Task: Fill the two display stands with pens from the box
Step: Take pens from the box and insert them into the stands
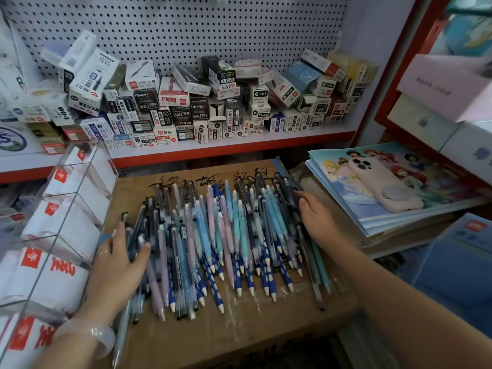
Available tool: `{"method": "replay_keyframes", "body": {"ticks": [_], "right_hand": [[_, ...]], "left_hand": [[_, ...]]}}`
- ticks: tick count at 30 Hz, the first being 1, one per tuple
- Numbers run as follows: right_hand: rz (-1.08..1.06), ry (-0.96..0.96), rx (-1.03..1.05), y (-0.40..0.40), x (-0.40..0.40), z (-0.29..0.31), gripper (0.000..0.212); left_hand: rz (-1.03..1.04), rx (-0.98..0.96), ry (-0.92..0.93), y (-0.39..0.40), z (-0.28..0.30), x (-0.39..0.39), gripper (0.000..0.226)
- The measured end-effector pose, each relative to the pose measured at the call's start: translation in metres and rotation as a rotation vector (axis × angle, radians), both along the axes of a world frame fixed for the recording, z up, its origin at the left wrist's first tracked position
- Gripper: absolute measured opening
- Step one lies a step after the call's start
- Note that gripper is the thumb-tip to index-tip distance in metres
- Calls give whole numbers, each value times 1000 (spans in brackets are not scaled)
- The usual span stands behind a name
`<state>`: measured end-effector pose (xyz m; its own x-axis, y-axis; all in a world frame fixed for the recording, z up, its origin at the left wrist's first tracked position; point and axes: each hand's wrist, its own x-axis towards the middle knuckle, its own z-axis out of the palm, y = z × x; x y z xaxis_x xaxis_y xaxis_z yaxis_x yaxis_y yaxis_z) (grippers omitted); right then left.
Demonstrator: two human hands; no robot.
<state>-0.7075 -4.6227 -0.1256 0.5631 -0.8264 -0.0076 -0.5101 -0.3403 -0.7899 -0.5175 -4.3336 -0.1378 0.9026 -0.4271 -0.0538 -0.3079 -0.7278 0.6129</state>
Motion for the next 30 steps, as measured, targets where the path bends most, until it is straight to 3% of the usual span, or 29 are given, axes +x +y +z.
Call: {"method": "replay_keyframes", "body": {"ticks": [4, 8, 14, 30], "right_hand": [[153, 47, -33, 3, -3, -6, 43], [148, 109, -76, 14, 8, -16, 46], [163, 83, -9, 28, 23, -16, 46], [234, 57, 24, 32, 26, -12, 46]], "left_hand": [[-44, -116, 64, 2, 4, 3, 69], [-58, -190, 132, -1, 6, 4, 64], [-43, -141, 146, -14, 5, 0, 57], [-92, -233, 253, -42, 15, -22, 55]]}}
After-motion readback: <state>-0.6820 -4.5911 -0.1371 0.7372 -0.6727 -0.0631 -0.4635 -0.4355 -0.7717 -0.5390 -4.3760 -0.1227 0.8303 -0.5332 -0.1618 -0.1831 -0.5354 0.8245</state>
